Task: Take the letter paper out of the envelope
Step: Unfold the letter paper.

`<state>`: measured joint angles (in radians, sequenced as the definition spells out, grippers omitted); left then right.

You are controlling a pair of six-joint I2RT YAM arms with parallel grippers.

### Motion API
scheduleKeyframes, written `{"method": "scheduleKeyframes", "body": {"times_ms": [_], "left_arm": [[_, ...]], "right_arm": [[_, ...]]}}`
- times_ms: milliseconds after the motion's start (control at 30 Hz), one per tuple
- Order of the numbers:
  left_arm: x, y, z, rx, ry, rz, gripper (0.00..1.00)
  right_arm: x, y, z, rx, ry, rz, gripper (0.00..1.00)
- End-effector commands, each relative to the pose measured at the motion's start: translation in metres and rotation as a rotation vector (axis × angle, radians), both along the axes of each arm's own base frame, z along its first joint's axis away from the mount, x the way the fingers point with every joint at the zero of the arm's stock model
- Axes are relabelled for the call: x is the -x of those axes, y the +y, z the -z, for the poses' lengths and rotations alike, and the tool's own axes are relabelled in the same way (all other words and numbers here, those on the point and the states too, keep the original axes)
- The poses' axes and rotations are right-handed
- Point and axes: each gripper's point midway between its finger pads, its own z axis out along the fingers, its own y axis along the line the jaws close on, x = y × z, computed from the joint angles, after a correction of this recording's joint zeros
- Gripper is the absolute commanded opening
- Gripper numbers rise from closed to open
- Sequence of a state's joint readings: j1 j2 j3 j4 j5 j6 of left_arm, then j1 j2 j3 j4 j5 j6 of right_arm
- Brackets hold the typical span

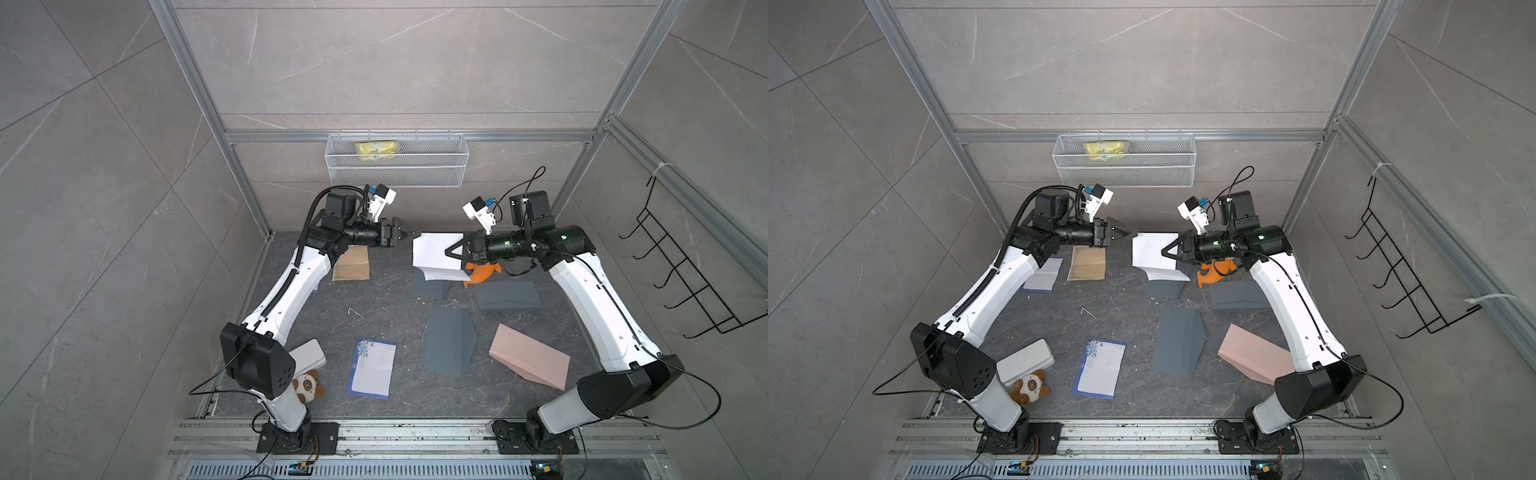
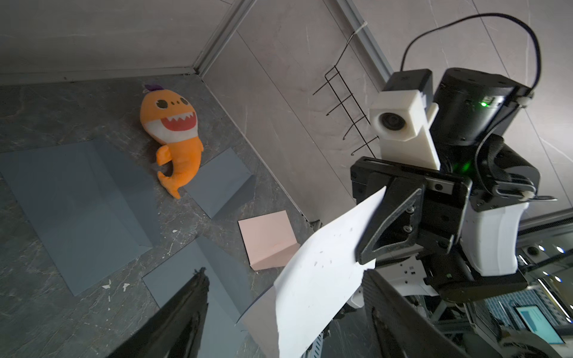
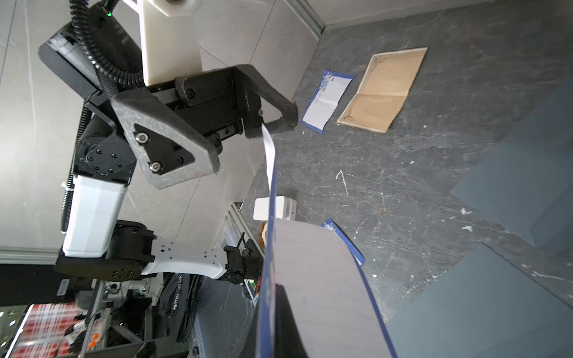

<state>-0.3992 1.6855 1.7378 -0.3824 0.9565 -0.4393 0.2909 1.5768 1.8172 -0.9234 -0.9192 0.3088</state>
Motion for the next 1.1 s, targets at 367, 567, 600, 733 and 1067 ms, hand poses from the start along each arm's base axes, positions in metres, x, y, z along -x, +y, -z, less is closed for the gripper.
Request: {"method": "scheduleKeyframes", "body": {"times_ms": [367,567,600,733,1067], "left_arm": [[0.035,0.003,-0.016,0.097,-0.034,0.132,0.77],[0.037,0.004,-0.015,0.098,-0.016,0.122,0.72],[0.037,0.004,-0.015,0.095,-0.014,0.119,0.71],[0.036,0.005,-0.012,0.08,-0.004,0.107,0.59],[0.028,0.005,-0.002,0.051,0.031,0.071,0.37]], "right_arm": [[-0.016,0.028,-0.021,-0.221,0.031,-0.173,0.0],[-0.037,0.034,-0.014,-0.233,0.047,-0.16,0.0],[-0.04,0.035,-0.013,-0.232,0.049,-0.158,0.0],[-0.047,0.037,-0.01,-0.233,0.053,-0.149,0.0],[-0.055,0.036,-0.012,-0.232,0.043,-0.115,0.0]]}}
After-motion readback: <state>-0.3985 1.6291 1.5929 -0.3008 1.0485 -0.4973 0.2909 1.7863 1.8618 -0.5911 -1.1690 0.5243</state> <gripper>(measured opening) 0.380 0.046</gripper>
